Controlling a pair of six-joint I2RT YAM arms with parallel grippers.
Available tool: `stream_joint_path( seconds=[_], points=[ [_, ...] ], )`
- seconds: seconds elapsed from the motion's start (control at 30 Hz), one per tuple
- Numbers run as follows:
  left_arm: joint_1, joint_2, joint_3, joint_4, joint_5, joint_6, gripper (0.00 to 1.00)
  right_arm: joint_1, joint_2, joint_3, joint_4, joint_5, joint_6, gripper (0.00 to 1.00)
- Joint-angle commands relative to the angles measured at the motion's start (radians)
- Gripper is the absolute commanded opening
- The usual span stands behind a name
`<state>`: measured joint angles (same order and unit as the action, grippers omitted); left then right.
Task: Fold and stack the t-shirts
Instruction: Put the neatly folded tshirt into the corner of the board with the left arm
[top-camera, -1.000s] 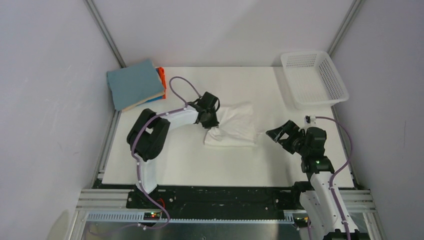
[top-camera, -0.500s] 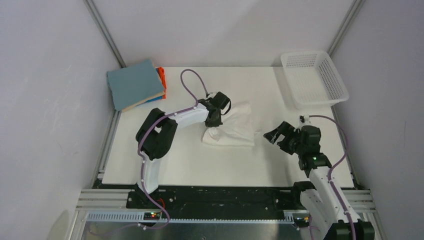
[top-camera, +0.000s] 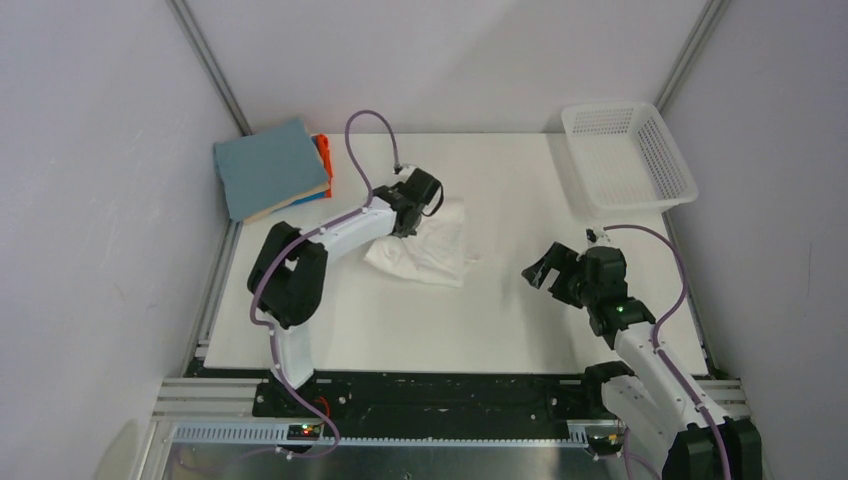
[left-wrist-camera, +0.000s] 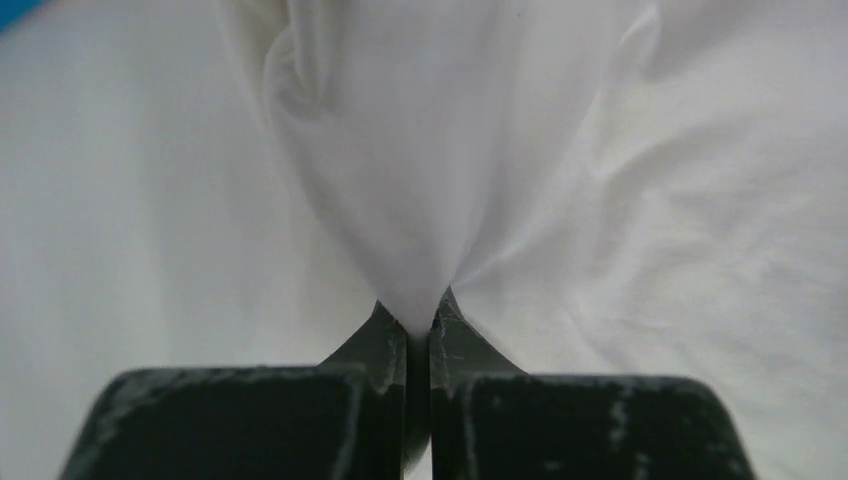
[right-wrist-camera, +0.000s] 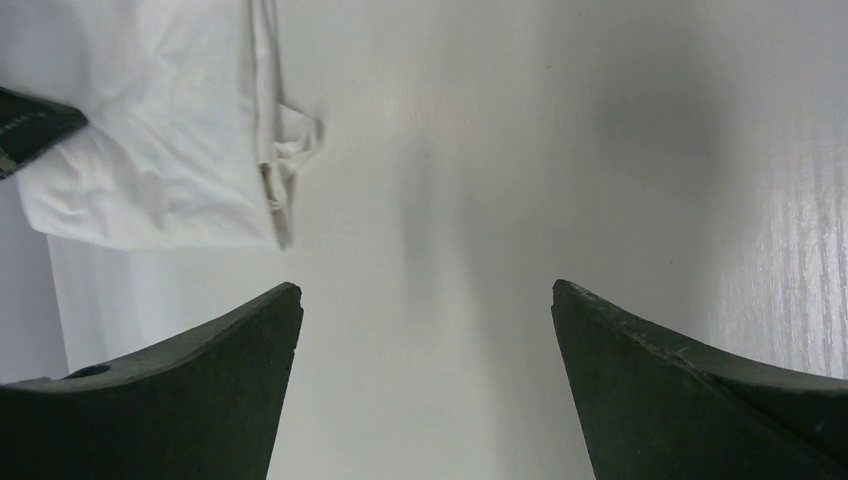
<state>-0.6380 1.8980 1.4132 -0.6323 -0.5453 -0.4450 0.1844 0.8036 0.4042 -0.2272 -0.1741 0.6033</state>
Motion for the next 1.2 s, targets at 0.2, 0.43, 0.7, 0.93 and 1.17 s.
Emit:
stream_joint_path(
  seconds=[0.2, 0.43, 0.7, 0.93, 1.17],
  points=[
    [0.142, 0.068, 0.214, 0.038, -0.247, 0.222, 0.00, 0.003, 0.003, 0.044, 0.010, 0.057, -0.035, 0.99],
    [0.268, 0.088, 0.375, 0.044, -0.126, 0.302, 0.00, -0.004, 0.016, 0.043, 0.014, 0.071, -0.047, 0.99],
    [0.351, 0.100, 0.532, 0.047, -0.088, 0.392, 0.00, -0.031, 0.071, 0.039, 0.047, 0.067, -0.049, 0.99],
    [0.394, 0.119, 0.680, 0.050, -0.065, 0.495, 0.00, -0.048, 0.106, 0.039, 0.059, 0.075, -0.053, 0.99],
    [0.446, 0.053, 0.730, 0.049, -0.036, 0.509, 0.00, -0.063, 0.120, 0.039, 0.050, 0.074, -0.057, 0.99]
  ],
)
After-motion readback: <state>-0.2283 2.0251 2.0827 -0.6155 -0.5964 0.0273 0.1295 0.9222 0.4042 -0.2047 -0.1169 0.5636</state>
